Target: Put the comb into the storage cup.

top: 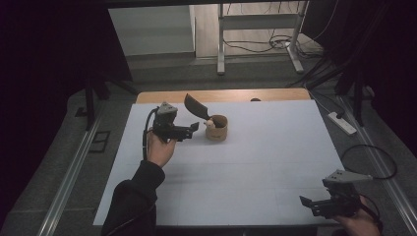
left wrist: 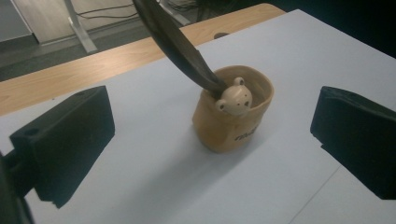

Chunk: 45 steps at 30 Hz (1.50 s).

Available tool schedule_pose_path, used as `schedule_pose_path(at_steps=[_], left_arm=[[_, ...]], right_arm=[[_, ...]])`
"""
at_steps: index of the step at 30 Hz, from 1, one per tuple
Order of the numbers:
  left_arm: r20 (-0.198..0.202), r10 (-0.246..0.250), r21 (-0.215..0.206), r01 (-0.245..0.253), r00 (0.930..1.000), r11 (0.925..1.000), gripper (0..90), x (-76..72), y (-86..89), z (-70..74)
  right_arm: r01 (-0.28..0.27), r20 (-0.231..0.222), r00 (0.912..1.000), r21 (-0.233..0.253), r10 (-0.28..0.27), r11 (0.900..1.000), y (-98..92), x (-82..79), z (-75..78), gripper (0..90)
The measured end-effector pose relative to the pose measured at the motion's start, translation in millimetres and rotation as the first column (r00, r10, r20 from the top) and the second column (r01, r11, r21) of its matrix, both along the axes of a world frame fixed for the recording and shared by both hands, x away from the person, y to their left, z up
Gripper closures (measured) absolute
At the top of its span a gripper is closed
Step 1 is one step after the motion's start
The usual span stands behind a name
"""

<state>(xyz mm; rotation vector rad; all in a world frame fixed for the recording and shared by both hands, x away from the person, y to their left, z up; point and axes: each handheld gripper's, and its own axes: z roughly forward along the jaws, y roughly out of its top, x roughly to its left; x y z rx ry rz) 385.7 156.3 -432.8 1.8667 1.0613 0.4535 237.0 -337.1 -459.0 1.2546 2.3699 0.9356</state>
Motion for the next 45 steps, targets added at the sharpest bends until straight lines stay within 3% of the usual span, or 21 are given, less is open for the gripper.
schedule_pose_path(at_steps=[6,14,20,33,45], left_arm=[[0.020,-0.026,0.002,0.026,0.9995,0.9997,0.4,-4.6,-0.7,-2.4],[0.016,-0.056,-0.034,0.056,0.9983,0.9978,0.9,-6.8,2.0,-4.1],[0.019,-0.069,-0.023,0.070,0.9974,0.9973,0.8,-9.8,1.3,-5.0],[-0.002,-0.079,-0.078,0.079,0.9969,0.9938,0.0,-19.4,8.9,-7.7],[-0.013,-0.079,-0.048,0.079,0.9968,0.9958,0.0,-30.5,7.5,-7.4]], right_arm=[[-0.001,0.000,1.0000,-0.001,0.001,1.000,0.1,0.0,-0.1,0.0],[-0.006,-0.001,1.0000,-0.002,0.006,1.000,0.7,-0.1,-0.1,0.0],[-0.008,0.000,1.0000,0.000,0.008,1.000,0.4,-0.4,0.0,0.0],[-0.017,0.005,0.9998,0.004,0.017,1.000,0.8,-1.4,0.6,0.0],[-0.025,0.009,0.9996,0.003,0.025,1.000,1.2,-1.9,0.7,0.0]])
